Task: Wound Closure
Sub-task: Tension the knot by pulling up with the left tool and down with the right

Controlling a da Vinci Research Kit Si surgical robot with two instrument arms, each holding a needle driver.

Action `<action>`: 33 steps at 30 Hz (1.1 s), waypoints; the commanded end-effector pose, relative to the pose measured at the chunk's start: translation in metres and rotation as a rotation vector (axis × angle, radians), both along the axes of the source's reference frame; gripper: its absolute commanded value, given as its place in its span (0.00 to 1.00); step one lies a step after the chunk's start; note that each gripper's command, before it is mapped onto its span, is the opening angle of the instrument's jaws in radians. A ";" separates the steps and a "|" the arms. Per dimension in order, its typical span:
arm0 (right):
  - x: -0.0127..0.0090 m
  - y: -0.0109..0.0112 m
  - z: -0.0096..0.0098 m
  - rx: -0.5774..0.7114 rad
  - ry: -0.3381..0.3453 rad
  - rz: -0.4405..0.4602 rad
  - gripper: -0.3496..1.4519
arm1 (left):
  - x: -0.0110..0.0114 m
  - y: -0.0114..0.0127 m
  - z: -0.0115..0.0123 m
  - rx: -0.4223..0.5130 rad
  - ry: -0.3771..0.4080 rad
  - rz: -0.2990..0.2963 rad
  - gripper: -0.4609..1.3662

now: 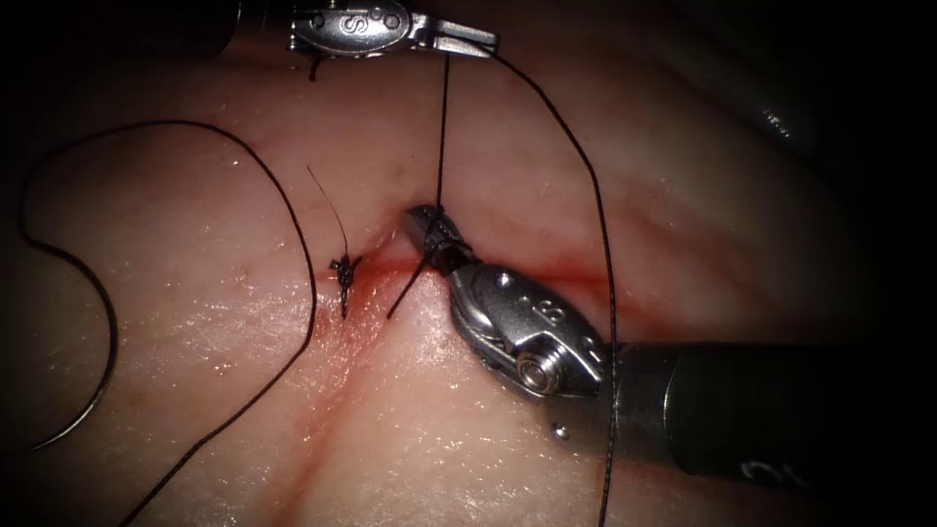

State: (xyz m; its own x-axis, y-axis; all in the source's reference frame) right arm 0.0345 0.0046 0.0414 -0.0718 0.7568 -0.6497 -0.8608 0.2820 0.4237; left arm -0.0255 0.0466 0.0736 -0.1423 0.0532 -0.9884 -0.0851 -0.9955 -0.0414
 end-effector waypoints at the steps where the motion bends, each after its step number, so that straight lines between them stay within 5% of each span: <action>1: 0.0000 -0.0002 0.0000 -0.002 -0.009 0.005 0.00 | 0.0001 0.0001 -0.0001 0.004 0.000 0.007 0.06; 10: 0.0005 -0.0018 -0.0005 0.001 -0.009 -0.007 0.00 | 0.0006 0.0028 0.0011 0.000 0.010 -0.014 0.06; 17: 0.0006 -0.0026 -0.0013 0.002 -0.005 -0.014 0.00 | 0.0019 0.0051 0.0042 0.003 0.045 -0.049 0.06; 33: 0.0012 -0.0055 -0.0033 0.014 0.017 -0.051 0.00 | 0.0020 0.0052 0.0062 -0.007 0.064 -0.063 0.06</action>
State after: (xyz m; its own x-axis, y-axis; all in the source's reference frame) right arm 0.0358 -0.0014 0.0377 -0.0406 0.7718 -0.6346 -0.8293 0.3282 0.4522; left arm -0.0235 0.0518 0.0798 -0.2012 0.0567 -0.9779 -0.1518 -0.9881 -0.0261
